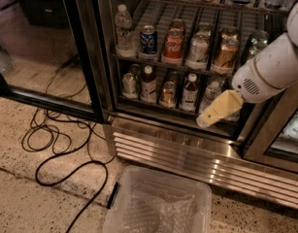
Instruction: Pick 7up can from middle shelf of fridge
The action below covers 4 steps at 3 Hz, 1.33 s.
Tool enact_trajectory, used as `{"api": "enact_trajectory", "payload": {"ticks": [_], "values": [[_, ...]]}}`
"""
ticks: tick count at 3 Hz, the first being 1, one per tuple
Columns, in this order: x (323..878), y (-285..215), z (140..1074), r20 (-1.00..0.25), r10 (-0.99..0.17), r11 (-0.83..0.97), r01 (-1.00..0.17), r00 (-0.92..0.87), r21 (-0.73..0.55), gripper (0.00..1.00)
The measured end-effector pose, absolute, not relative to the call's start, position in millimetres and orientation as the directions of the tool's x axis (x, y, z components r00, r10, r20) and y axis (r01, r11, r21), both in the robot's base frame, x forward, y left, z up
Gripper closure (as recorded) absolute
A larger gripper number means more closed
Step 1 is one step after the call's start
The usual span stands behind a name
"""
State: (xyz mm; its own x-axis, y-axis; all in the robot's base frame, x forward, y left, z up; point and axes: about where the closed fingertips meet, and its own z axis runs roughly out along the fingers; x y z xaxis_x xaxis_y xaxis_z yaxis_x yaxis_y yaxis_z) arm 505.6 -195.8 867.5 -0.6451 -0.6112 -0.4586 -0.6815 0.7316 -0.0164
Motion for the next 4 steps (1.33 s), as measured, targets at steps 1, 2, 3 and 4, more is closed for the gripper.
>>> {"api": "enact_trajectory", "payload": {"ticks": [1,2,3,4], "values": [[530,-191,845,-0.496,-0.452,0.834,-0.549,-0.742,0.061,0.00],[532,-190,847,-0.501,-0.413,0.853,-0.516,-0.761,0.080,0.00],[532,-184,846,-0.513,-0.413,0.851,-0.519,-0.752,0.077,0.00],[552,-157,832,-0.537,-0.387,0.868,-0.493,-0.750,0.063,0.00]]}}
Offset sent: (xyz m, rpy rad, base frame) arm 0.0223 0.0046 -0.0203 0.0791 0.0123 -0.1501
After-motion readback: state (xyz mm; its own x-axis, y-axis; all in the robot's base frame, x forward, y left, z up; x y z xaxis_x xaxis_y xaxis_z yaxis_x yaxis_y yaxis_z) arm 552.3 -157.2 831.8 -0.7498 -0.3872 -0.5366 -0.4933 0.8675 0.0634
